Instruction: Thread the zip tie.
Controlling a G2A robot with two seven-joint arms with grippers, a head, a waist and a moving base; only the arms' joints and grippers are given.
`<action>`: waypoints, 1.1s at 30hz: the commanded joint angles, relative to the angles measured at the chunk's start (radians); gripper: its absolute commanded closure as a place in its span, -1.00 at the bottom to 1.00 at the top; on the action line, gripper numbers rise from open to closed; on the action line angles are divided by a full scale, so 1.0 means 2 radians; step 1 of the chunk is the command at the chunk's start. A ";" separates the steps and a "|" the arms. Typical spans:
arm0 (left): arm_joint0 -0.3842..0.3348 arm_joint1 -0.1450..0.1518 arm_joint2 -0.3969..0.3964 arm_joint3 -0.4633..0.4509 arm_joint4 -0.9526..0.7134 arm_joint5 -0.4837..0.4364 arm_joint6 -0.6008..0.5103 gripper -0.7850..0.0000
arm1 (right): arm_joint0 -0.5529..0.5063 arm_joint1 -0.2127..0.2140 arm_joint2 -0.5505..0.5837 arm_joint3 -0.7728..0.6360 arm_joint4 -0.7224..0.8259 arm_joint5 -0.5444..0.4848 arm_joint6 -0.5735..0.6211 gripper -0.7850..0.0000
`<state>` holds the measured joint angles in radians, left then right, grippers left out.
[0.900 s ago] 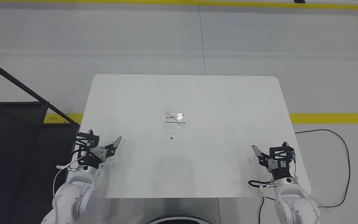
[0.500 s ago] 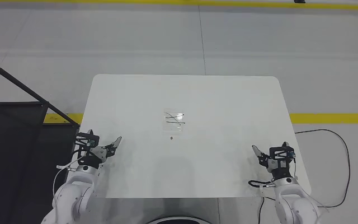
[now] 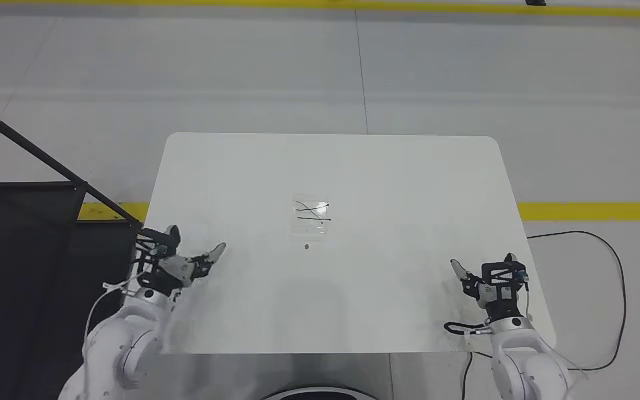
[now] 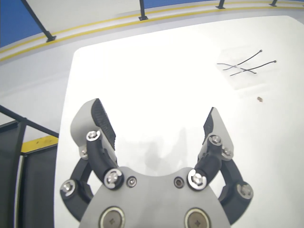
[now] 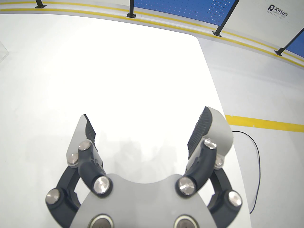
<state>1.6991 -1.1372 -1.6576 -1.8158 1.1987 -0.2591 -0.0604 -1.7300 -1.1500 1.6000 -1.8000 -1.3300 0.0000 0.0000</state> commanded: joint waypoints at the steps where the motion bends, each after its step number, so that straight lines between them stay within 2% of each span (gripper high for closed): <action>1: -0.011 0.003 -0.007 0.005 -0.031 -0.050 -0.027 -1.00 | 0.000 0.000 0.000 0.000 0.000 0.000 0.000 -1.00; 3: -0.021 0.005 -0.012 0.012 -0.055 -0.082 -0.046 -1.00 | 0.000 0.000 0.000 0.000 0.000 0.000 0.000 -1.00; 6: -0.041 0.010 -0.021 0.030 -0.107 -0.164 -0.080 -1.00 | 0.000 0.000 0.000 0.000 0.000 0.000 0.000 -1.00; 7: -0.043 0.010 -0.024 0.034 -0.111 -0.171 -0.083 -1.00 | 0.000 0.000 0.000 0.000 0.000 0.000 0.000 -1.00; 21: -0.044 0.010 -0.021 0.036 -0.121 -0.167 -0.080 -1.00 | 0.000 0.000 0.000 0.000 0.000 0.000 0.000 -1.00; 27: -0.063 0.015 -0.025 0.061 -0.182 -0.228 -0.110 -1.00 | 0.000 0.000 0.000 0.000 0.000 0.000 0.000 -1.00; 31: -0.082 0.018 -0.027 0.082 -0.218 -0.247 -0.136 -1.00 | 0.009 0.003 0.003 -0.009 0.036 -0.087 0.022 -1.00; 33: -0.091 0.019 -0.026 0.087 -0.223 -0.237 -0.143 -1.00 | 0.019 0.007 0.012 -0.013 0.073 -0.172 0.061 -1.00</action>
<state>1.5250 -1.0992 -1.7124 -1.6458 0.7569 -0.7441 -0.3408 -1.7030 -1.1398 1.6142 -1.8242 -1.2265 -0.2328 0.0757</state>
